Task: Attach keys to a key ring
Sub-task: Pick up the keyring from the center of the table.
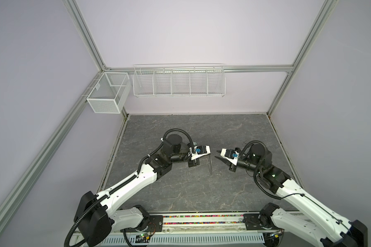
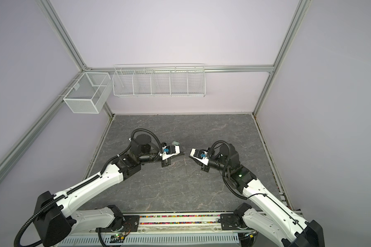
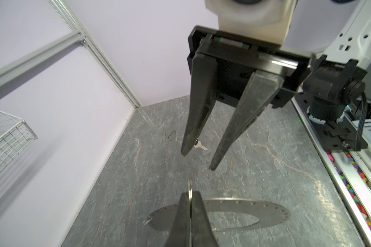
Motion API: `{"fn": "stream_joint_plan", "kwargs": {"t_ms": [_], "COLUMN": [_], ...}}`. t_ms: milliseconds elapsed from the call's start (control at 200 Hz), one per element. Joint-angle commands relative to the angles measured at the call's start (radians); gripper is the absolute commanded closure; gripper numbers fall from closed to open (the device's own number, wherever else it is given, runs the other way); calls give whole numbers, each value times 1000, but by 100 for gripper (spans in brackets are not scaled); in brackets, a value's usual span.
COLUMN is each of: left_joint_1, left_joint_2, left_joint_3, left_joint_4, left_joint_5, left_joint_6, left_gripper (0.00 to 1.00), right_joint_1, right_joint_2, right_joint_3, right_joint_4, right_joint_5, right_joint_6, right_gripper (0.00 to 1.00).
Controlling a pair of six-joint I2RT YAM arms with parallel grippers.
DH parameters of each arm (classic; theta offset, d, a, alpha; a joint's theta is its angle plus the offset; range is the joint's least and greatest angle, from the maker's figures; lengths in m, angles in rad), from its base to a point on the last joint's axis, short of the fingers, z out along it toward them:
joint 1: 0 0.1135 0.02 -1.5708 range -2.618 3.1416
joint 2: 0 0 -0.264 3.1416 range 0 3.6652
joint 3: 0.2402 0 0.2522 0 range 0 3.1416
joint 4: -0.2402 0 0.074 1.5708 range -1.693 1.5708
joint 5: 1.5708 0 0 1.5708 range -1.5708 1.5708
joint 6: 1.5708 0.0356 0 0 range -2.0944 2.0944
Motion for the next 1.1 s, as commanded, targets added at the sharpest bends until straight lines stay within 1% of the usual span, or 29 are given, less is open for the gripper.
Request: {"fn": "stream_joint_plan", "kwargs": {"t_ms": [0, 210, 385, 570, 920, 1009, 1094], "left_joint_1": [-21, -47, -59, -64, -69, -68, -68], "left_joint_2": [29, 81, 97, 101, 104, 111, 129], "left_joint_3": [70, 183, 231, 244, 264, 277, 300], "left_joint_4": [-227, -349, -371, -384, -406, -413, -445], "left_joint_5": [-61, -102, -103, -71, -39, -53, -45], "left_joint_6": [84, 89, 49, 29, 18, -15, -18], "left_gripper": [100, 100, 100, 100, 100, 100, 100], "right_joint_1": [-5, 0, 1, 1, 2, 3, 3], "right_joint_2": [-8, 23, 44, 44, 50, 40, 35], "right_joint_3": [16, 8, 3, -27, -25, -30, -32], "right_joint_4": [-59, -4, 44, 120, 88, 73, 64], "right_joint_5": [14, -83, -137, -118, -126, -139, -138], "right_joint_6": [-38, -22, -7, 27, 11, -4, -10], "right_gripper": [70, 71, 73, 75, 78, 78, 78]}}
